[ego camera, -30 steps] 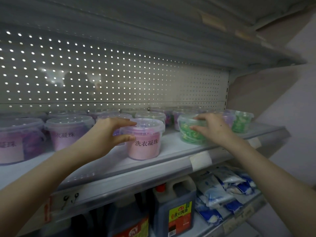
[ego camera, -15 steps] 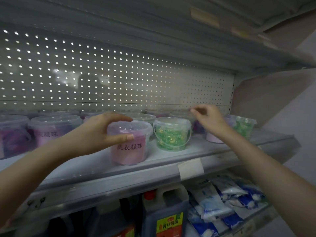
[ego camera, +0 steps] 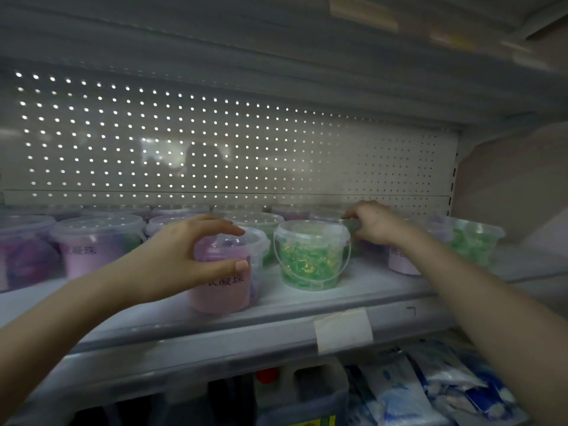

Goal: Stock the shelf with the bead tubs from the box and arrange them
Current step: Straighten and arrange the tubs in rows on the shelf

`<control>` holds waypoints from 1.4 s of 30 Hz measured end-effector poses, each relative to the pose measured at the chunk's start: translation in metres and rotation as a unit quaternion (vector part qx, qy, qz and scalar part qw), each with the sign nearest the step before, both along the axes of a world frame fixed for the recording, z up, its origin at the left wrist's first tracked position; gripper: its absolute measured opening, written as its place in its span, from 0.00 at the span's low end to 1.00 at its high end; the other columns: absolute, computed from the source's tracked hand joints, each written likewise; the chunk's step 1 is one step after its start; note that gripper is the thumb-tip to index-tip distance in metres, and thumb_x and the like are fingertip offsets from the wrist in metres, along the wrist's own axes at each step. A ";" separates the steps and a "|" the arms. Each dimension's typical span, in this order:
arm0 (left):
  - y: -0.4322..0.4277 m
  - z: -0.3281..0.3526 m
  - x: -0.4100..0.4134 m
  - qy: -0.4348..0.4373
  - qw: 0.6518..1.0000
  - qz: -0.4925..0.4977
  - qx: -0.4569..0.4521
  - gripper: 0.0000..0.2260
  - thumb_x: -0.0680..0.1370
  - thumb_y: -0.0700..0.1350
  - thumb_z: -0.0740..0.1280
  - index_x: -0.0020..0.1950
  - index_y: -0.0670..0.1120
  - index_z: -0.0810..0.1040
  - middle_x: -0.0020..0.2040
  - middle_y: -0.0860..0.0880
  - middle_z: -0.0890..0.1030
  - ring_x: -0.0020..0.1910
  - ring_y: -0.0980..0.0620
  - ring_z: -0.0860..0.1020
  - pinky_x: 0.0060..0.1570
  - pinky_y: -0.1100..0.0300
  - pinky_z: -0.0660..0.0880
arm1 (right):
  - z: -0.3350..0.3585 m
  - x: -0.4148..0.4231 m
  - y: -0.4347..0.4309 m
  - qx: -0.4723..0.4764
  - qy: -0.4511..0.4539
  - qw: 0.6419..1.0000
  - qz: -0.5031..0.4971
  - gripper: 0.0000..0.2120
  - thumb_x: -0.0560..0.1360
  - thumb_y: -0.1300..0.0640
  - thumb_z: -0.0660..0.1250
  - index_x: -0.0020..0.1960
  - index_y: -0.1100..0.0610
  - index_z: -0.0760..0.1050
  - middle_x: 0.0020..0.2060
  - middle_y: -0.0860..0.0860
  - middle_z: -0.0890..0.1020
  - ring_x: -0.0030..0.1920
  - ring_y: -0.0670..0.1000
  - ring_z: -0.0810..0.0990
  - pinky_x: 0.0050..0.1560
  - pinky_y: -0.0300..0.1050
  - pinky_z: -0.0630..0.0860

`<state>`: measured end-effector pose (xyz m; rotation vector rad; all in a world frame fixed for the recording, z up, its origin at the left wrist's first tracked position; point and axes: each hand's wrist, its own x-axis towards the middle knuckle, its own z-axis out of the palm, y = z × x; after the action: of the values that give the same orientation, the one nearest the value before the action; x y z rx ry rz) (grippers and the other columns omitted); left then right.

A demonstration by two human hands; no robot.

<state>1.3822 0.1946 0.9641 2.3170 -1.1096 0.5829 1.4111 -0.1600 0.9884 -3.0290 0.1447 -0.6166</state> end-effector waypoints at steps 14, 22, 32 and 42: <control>-0.004 -0.001 -0.001 -0.007 1.000 0.010 -0.027 0.28 0.57 0.81 0.56 0.49 0.68 0.74 0.57 0.70 0.73 0.58 0.64 0.74 0.56 0.63 0.69 | -0.003 -0.025 0.005 0.109 -0.091 0.986 0.082 0.24 0.68 0.56 0.76 0.62 0.57 0.77 0.59 0.52 0.80 0.57 0.50 0.79 0.62 0.47 0.74; -0.002 -0.001 0.001 -0.007 0.999 0.007 -0.030 0.30 0.57 0.81 0.57 0.50 0.66 0.77 0.56 0.72 0.73 0.59 0.64 0.73 0.58 0.61 0.68 | 0.002 -0.088 -0.045 0.086 -0.117 0.986 -0.077 0.26 0.72 0.43 0.69 0.65 0.54 0.73 0.64 0.51 0.76 0.62 0.53 0.75 0.63 0.50 0.72; -0.038 0.019 -0.013 -0.042 0.999 0.012 -0.004 0.31 0.64 0.72 0.53 0.55 0.57 0.79 0.58 0.59 0.78 0.57 0.56 0.76 0.57 0.55 0.72 | -0.022 -0.096 -0.037 0.057 -0.109 0.988 -0.094 0.15 0.70 0.49 0.72 0.56 0.51 0.80 0.52 0.51 0.83 0.53 0.54 0.80 0.54 0.50 0.76; -0.088 0.032 -0.022 -0.066 0.996 0.004 0.065 0.17 0.75 0.62 0.59 0.59 0.57 0.77 0.61 0.56 0.78 0.58 0.55 0.76 0.54 0.57 0.72 | -0.030 -0.102 -0.006 0.046 -0.142 0.989 0.018 0.16 0.73 0.46 0.69 0.58 0.50 0.79 0.53 0.49 0.82 0.55 0.51 0.79 0.57 0.50 0.75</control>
<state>1.3598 0.1066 0.9963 2.4249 -1.2332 0.6953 1.3087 -0.1661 0.9586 -2.8113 0.1015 -0.9975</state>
